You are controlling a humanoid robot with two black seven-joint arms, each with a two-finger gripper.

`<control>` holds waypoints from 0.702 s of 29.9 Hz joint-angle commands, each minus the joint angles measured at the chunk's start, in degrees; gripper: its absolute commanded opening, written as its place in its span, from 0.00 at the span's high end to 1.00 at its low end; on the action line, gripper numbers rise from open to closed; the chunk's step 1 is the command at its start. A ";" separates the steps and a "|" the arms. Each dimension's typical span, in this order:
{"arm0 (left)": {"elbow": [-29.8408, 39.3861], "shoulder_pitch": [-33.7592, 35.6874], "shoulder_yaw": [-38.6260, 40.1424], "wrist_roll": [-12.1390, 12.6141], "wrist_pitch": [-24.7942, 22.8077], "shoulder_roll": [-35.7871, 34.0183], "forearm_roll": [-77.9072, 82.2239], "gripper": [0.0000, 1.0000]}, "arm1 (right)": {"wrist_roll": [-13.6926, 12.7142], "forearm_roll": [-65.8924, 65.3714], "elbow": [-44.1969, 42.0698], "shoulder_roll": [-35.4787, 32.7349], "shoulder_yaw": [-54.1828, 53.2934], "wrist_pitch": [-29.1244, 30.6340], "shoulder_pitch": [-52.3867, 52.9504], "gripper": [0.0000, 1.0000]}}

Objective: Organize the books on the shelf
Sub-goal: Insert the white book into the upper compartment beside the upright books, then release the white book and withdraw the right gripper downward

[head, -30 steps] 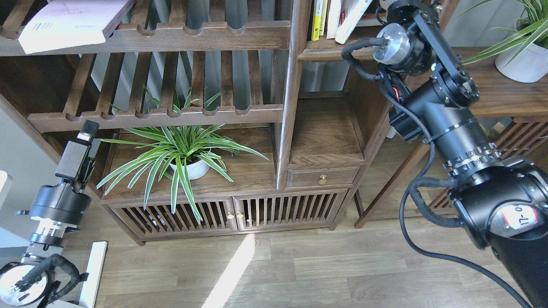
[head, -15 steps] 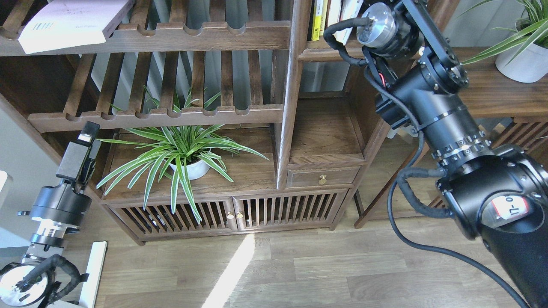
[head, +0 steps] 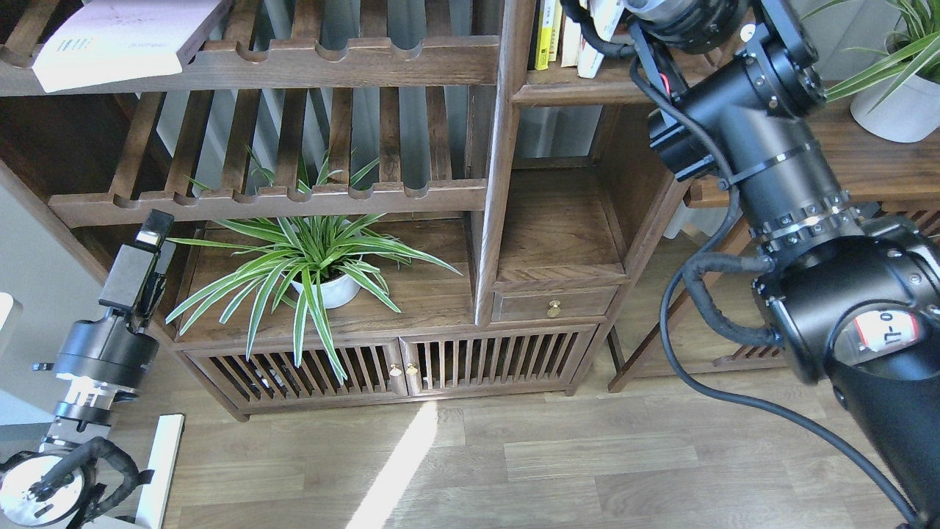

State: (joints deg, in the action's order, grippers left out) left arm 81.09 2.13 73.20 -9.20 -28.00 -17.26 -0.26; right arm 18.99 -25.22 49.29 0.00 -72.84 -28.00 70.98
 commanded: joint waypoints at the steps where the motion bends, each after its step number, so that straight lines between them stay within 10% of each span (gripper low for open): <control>1: 0.03 1.03 0.37 -0.11 0.00 0.47 -0.09 0.02 | -0.18 -0.01 3.70 0.00 -0.37 0.00 -2.42 0.02; 21: 0.03 8.24 0.54 0.06 0.00 0.65 -8.87 0.03 | -2.91 -0.01 21.20 -1.32 -0.29 0.00 -16.75 0.00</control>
State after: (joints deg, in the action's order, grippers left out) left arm 81.04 9.83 73.77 -9.23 -28.00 -16.46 -6.71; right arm 16.13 -25.17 68.42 -1.03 -73.14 -28.00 56.62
